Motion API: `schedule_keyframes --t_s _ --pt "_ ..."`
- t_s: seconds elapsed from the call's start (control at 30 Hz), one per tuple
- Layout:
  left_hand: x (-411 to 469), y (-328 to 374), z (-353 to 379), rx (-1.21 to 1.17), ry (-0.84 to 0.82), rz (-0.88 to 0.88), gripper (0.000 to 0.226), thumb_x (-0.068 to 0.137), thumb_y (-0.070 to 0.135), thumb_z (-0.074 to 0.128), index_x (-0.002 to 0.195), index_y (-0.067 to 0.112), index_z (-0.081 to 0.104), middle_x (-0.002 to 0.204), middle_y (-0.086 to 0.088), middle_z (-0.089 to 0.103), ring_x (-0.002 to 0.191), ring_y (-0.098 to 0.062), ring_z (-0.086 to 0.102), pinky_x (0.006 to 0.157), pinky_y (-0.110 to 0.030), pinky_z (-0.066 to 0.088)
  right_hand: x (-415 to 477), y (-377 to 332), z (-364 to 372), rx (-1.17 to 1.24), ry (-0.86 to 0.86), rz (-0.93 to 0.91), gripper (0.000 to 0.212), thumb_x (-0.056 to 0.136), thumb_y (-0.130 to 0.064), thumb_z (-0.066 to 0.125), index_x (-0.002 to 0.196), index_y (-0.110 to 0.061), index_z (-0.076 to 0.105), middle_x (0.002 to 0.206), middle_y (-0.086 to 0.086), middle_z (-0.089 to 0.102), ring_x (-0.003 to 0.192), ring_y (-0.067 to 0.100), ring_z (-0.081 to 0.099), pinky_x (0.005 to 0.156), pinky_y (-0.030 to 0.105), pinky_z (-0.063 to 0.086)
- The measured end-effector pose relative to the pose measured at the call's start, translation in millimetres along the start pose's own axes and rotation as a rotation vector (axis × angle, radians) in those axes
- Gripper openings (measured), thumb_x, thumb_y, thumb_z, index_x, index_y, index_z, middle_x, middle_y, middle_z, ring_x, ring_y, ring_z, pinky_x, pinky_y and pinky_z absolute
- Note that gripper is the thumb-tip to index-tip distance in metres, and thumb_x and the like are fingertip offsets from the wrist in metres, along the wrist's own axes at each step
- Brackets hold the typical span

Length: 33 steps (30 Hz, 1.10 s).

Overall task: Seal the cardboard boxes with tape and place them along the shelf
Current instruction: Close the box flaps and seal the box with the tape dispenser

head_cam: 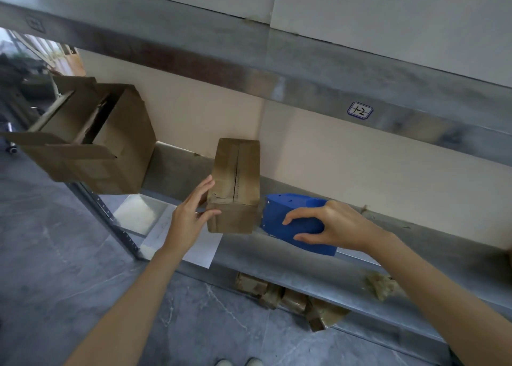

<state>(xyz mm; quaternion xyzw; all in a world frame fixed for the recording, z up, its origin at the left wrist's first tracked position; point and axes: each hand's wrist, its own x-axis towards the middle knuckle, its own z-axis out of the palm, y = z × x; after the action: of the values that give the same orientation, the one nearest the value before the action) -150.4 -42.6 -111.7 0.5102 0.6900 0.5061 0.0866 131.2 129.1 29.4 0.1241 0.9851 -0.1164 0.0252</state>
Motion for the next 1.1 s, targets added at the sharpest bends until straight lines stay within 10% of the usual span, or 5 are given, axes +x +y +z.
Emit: schedule_keyframes --t_s 0.9,1.1 --pt "0 1 3 -0.120 -0.015 -0.095 0.074 0.080 0.028 0.071 0.147 0.029 0.041 0.154 0.021 0.038 0.138 -0.001 0.041 0.101 -0.022 0.048 35 -22 28 -0.199 0.078 0.203 0.029 0.093 -0.049 0.052 0.122 -0.048 0.051 0.055 -0.010 0.038 0.050 0.006 0.037 0.058 0.029 0.049" --pt "-4 8 8 -0.138 -0.017 -0.089 0.074 0.080 0.025 0.072 0.147 0.029 0.042 0.154 0.020 0.038 0.137 0.000 0.042 0.098 -0.021 0.049 49 -27 50 -0.321 0.079 0.257 0.034 0.099 -0.044 0.045 0.132 -0.037 0.046 0.075 -0.001 0.060 0.062 0.018 0.052 0.050 0.029 0.037"
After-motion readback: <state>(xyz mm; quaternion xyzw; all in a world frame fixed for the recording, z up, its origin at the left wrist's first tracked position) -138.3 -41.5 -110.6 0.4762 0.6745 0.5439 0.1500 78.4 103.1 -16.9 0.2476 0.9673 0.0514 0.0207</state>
